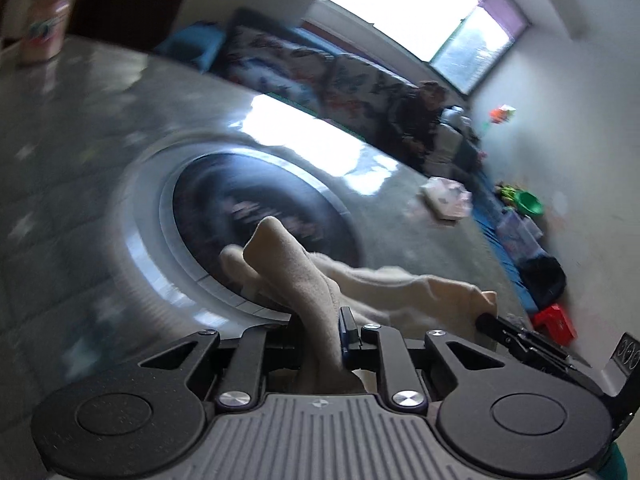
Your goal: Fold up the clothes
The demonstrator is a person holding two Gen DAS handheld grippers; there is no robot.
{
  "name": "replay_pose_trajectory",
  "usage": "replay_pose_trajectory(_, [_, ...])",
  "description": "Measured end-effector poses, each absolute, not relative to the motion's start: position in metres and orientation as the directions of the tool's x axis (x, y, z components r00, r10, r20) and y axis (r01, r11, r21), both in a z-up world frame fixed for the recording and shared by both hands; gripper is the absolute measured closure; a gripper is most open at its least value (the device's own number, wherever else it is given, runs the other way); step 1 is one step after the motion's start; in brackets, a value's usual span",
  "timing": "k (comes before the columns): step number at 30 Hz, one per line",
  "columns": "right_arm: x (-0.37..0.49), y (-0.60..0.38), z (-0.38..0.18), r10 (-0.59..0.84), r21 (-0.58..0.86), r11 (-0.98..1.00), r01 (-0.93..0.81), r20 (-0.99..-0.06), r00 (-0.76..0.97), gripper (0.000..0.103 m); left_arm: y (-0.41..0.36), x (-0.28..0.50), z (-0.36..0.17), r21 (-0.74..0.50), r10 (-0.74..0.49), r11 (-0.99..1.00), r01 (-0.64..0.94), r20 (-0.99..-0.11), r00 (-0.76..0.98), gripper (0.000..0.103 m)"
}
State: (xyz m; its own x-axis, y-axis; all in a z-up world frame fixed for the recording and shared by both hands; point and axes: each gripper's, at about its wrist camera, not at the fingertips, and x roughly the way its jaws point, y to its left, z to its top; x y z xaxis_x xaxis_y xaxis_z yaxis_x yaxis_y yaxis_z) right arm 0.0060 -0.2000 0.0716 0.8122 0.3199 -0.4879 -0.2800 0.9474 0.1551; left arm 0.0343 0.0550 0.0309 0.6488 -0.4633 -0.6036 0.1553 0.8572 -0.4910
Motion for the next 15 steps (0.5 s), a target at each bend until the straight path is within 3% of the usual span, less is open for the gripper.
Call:
replay_pose_trajectory(6, [-0.002,-0.244,0.099,0.174,0.069,0.985,-0.160,-0.443,0.880,0.093,-0.006,0.066,0.046,-0.484,-0.546,0.827,0.285,-0.573,0.611,0.086])
replay_pose_trajectory(15, [0.006,-0.309,0.110,-0.027,-0.013,1.000,0.024,-0.448,0.894,0.093,-0.094,0.107,0.049,-0.479,-0.626,0.779,0.405,-0.563,0.539,0.086])
